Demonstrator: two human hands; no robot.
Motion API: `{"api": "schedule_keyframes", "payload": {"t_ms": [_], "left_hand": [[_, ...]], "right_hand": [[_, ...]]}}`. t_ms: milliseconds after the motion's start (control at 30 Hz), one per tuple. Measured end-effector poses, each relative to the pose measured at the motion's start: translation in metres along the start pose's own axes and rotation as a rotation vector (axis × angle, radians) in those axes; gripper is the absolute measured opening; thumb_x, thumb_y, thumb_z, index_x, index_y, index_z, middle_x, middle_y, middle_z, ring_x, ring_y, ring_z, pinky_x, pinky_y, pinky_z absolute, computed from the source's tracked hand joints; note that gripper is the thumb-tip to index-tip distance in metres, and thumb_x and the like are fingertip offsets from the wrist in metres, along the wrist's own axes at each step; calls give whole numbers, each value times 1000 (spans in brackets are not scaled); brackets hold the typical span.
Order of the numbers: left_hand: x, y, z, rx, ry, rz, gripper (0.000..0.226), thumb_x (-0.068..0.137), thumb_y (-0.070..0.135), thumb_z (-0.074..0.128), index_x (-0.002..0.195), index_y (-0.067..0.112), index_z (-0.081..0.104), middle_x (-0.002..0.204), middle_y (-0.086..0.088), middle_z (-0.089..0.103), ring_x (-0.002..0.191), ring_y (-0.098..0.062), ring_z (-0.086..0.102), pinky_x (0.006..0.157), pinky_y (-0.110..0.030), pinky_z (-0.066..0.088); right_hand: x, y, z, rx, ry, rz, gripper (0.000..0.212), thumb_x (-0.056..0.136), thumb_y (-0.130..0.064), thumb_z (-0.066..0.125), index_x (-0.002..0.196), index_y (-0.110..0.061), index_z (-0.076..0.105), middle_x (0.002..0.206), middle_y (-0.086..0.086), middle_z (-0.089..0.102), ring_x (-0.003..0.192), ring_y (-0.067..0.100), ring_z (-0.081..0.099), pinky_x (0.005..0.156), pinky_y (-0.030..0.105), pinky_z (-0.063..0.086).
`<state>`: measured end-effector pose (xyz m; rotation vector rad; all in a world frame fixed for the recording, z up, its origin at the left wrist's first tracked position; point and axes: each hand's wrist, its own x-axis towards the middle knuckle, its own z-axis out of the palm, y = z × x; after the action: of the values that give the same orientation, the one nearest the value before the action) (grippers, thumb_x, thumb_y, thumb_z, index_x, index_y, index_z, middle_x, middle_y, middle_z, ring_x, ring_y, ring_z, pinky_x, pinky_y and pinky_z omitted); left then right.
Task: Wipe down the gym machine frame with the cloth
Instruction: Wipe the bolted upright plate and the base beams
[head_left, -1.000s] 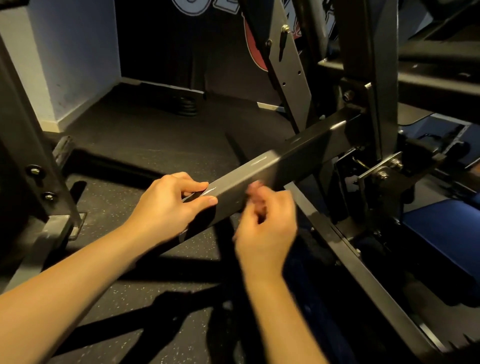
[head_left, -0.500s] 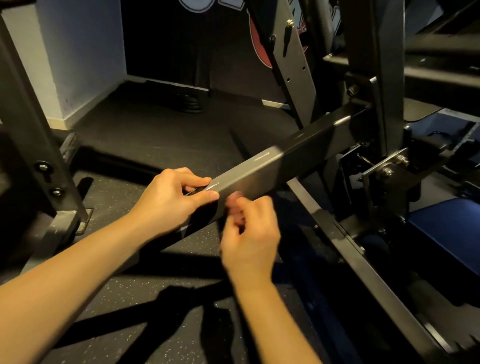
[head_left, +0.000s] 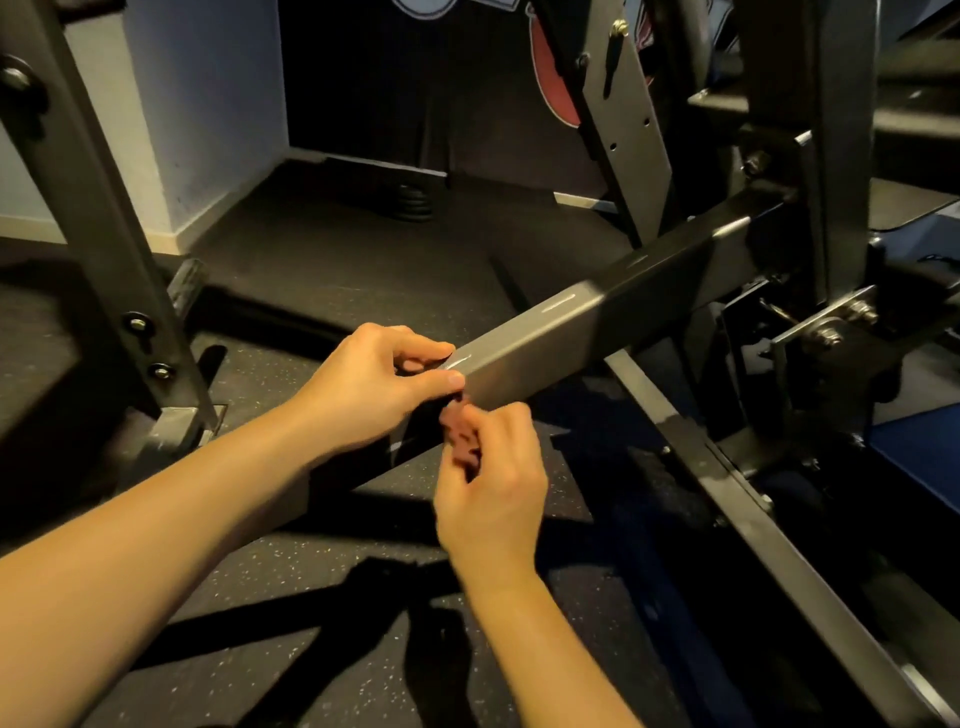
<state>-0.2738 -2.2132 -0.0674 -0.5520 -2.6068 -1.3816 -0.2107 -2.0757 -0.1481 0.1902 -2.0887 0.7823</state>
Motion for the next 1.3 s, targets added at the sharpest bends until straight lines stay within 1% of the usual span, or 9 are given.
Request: {"api": "schedule_keyframes", "payload": {"t_ms": [100, 267, 333, 467, 600, 733, 867, 1067, 1300], "left_hand": [[-13, -11, -16, -10, 7, -38, 39, 90, 33, 74, 128, 28, 70, 117, 17, 69, 104, 6, 61, 92, -19, 48], [-45, -53, -51, 127, -60, -137, 66, 70, 72, 72, 124, 34, 71, 114, 21, 68, 109, 2, 61, 103, -34, 49], [-53, -63, -55, 156, -76, -164, 76, 62, 83, 69, 120, 35, 73, 112, 21, 69, 108, 2, 62, 103, -36, 49], [-54, -68, -53, 175, -54, -186, 66, 63, 67, 70, 117, 30, 76, 100, 17, 71, 97, 0, 64, 94, -38, 55], [-51, -74, -48, 167, -20, -222, 50, 70, 58, 79, 112, 30, 79, 93, 15, 72, 89, -4, 67, 84, -37, 57], [-51, -81, -45, 171, -9, -223, 39, 80, 46, 80, 115, 30, 76, 97, 17, 68, 92, -2, 61, 74, -24, 50], [-50, -82, -45, 111, -31, -250, 44, 78, 47, 80, 117, 28, 76, 102, 12, 71, 96, -7, 64, 91, -38, 55], [-51, -83, -44, 94, -5, -239, 38, 78, 45, 82, 113, 29, 77, 101, 12, 74, 96, -8, 68, 94, -40, 56], [-54, -85, -42, 43, 10, -223, 34, 81, 41, 82, 112, 27, 77, 99, 12, 73, 94, -2, 65, 83, -28, 51]], "right_hand": [[-15, -4, 5, -18, -175, -102, 21, 95, -25, 58, 108, -15, 71, 99, -5, 58, 88, 11, 58, 68, 25, 53], [50, 15, -43, 66, 206, 179, 8, 99, -22, 64, 105, -23, 60, 95, -16, 57, 86, -5, 55, 78, 6, 40], [55, 10, -42, 130, 238, 292, 10, 102, -23, 61, 105, -25, 52, 94, -17, 55, 86, -11, 54, 76, 1, 38], [4, -19, 5, 134, 8, 246, 17, 97, -21, 66, 100, -22, 50, 96, -7, 56, 87, -5, 55, 74, 3, 39], [-23, -38, 26, 233, -211, 305, 21, 93, -22, 74, 106, -23, 57, 101, -13, 59, 94, -3, 60, 77, 8, 48], [11, -28, -5, 226, -21, 338, 21, 89, -21, 79, 103, -24, 63, 97, -14, 64, 90, 1, 63, 79, 8, 46], [24, -19, -16, 153, 161, 322, 17, 94, -29, 72, 100, -23, 57, 91, -18, 59, 85, -2, 60, 76, 9, 44], [-30, -36, 33, 17, -342, 232, 23, 94, -34, 70, 93, -31, 47, 82, -20, 52, 74, -6, 54, 62, 10, 38], [10, -16, -1, 26, 120, 257, 24, 94, -28, 72, 93, -24, 49, 85, -10, 56, 73, -1, 54, 65, 5, 38]]}}
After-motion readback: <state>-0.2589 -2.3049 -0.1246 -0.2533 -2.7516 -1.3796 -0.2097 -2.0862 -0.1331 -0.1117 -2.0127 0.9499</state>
